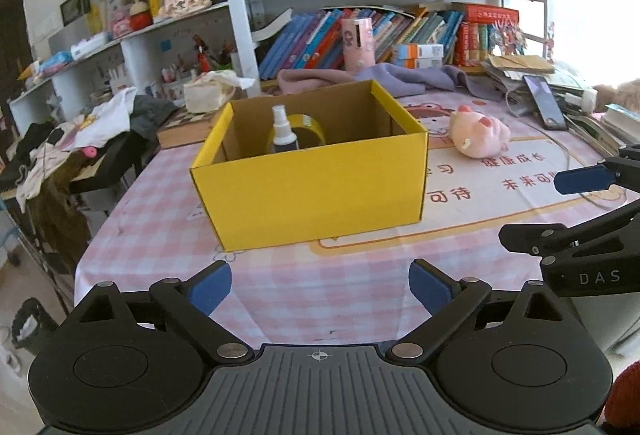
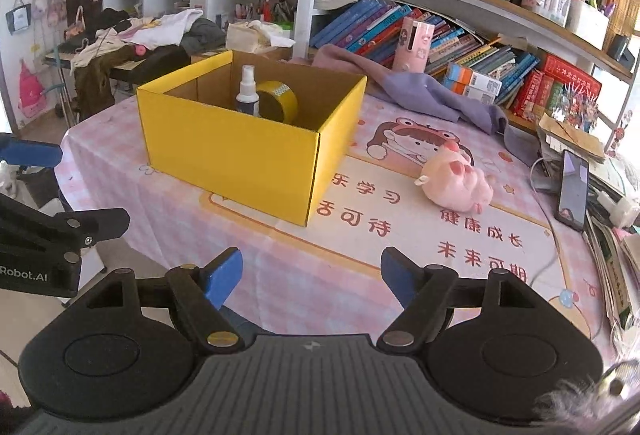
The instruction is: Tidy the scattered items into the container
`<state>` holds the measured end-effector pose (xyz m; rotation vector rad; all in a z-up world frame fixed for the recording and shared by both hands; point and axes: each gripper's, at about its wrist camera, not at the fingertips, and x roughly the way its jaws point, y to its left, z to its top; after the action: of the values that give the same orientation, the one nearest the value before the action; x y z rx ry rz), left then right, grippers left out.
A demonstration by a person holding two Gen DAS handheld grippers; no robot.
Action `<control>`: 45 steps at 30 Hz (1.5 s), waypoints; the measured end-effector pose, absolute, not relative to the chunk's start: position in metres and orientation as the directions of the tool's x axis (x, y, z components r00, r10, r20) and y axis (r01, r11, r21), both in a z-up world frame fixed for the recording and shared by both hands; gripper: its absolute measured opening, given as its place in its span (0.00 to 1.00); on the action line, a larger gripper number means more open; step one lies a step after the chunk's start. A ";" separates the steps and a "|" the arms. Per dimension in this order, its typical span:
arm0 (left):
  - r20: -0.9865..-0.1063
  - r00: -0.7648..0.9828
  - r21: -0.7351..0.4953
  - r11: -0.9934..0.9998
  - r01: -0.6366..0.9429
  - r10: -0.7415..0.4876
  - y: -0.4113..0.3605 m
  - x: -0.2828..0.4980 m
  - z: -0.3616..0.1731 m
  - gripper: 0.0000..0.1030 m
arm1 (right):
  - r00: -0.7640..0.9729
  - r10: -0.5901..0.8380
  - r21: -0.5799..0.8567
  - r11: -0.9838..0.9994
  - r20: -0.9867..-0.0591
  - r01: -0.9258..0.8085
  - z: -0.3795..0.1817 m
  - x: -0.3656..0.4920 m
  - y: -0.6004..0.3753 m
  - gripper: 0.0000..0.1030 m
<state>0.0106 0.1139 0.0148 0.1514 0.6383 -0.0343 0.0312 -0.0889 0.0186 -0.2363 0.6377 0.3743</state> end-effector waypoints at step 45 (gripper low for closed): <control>-0.740 0.662 0.046 0.972 0.231 -0.122 0.040 0.055 -0.012 0.98 | 0.698 0.198 -0.067 0.941 -0.688 -0.332 -0.001 0.064 -0.157 0.84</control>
<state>0.0545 0.0397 -0.0123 0.1398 0.8246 -0.2003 0.0643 -0.1570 -0.0005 -0.1919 0.7417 0.2971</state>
